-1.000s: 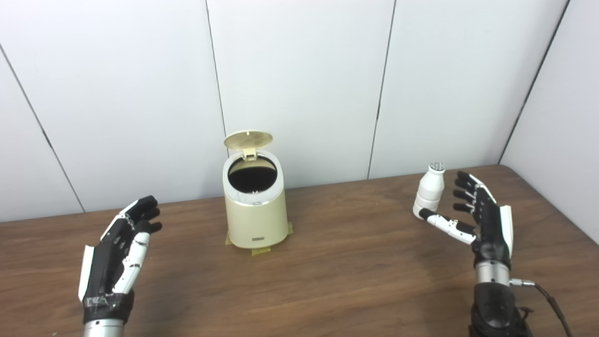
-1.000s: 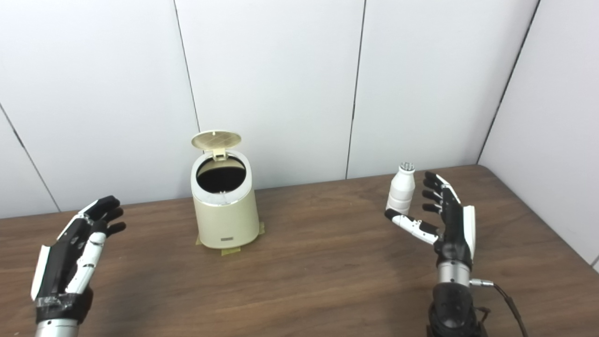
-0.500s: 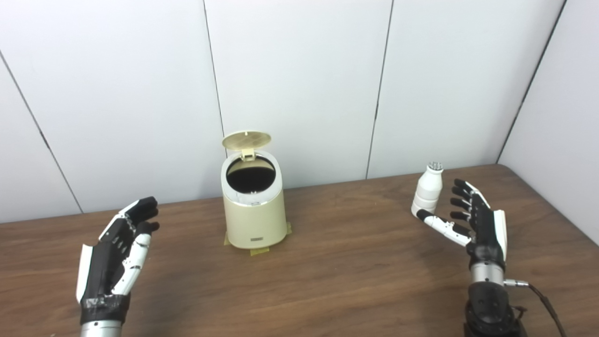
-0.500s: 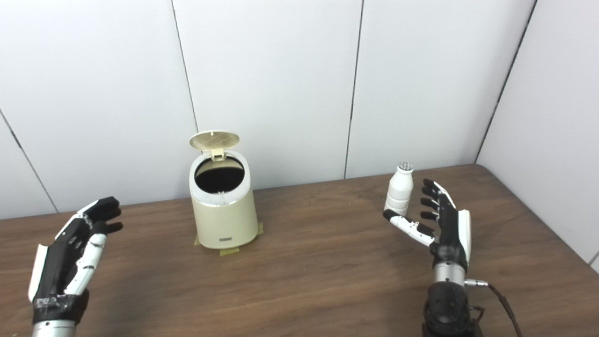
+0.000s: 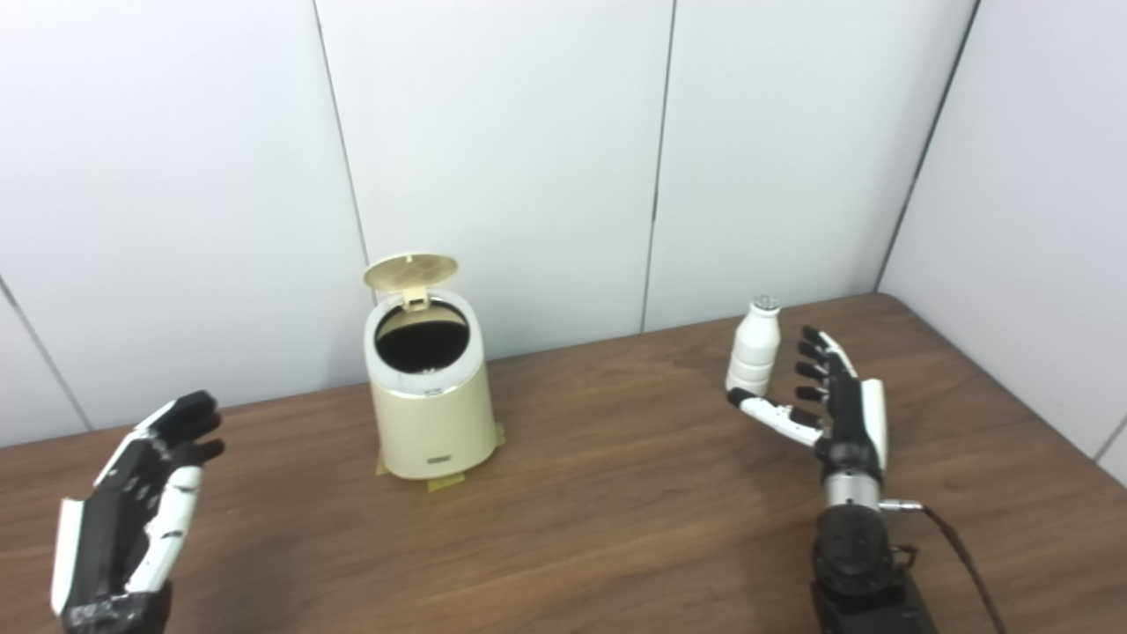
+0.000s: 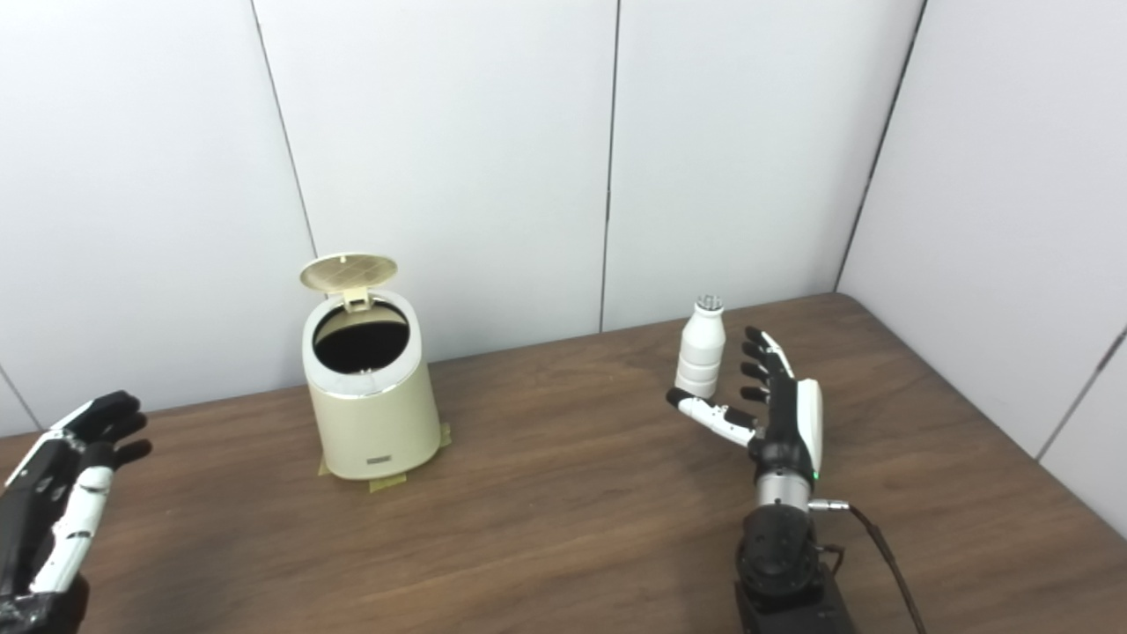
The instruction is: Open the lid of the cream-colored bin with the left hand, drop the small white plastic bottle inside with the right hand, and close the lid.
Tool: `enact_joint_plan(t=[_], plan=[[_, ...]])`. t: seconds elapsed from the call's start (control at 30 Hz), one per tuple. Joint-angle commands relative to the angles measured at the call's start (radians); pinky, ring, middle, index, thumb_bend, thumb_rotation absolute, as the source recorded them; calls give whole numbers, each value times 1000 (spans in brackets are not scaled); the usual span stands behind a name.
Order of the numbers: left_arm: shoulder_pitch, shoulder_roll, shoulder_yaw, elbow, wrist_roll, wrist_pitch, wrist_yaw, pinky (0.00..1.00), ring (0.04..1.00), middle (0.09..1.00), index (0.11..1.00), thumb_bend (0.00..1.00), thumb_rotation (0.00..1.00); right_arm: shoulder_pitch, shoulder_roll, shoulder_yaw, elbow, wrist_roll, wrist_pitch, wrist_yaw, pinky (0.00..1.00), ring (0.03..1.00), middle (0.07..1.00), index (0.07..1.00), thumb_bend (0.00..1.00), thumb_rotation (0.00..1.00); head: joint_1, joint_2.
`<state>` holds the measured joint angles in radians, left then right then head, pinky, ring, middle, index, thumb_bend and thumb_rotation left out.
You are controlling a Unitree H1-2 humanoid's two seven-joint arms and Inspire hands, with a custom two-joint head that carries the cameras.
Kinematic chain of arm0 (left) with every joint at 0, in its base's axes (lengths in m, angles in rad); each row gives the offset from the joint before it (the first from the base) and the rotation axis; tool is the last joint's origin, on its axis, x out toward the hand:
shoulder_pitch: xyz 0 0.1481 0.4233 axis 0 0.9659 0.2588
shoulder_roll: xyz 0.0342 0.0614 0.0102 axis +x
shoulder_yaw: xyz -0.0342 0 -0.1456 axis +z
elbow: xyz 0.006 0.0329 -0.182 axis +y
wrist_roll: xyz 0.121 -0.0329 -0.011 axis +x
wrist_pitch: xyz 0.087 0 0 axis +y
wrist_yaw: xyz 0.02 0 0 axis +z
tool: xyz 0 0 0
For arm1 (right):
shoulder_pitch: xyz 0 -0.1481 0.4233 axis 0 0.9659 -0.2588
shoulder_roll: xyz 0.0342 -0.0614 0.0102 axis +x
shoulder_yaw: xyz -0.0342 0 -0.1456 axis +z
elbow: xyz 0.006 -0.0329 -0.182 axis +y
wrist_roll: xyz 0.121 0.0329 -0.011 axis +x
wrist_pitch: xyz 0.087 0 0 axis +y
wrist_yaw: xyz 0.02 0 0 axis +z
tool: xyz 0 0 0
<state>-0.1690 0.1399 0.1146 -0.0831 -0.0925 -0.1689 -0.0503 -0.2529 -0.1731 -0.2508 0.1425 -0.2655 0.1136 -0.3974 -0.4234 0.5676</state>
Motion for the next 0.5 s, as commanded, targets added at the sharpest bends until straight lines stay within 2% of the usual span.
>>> enact_joint_plan(t=[0.0, 0.2, 0.4, 0.47], plan=[[-46, 7, 3, -47, -14, 5, -1, 754, 816, 824, 801, 302, 498, -47, -11, 1, -35, -14, 0, -14, 684, 794, 830, 855, 819, 295, -3, 5], [-42, 9, 2, -82, -5, 42, 4, 769, 823, 832, 812, 289, 546, -53, -17, 1, -23, -4, -26, -17, 675, 796, 835, 856, 775, 233, -11, 7], [-41, 7, 4, -108, -10, 74, 5, 767, 821, 829, 810, 309, 565, -69, -29, -2, 3, 12, -32, -8, 625, 767, 840, 872, 760, 246, -14, 8], [-41, 4, 5, -115, -12, 82, 7, 767, 820, 827, 808, 314, 560, -74, -31, -2, 3, 11, -16, -7, 605, 759, 844, 877, 765, 261, -14, 10]])
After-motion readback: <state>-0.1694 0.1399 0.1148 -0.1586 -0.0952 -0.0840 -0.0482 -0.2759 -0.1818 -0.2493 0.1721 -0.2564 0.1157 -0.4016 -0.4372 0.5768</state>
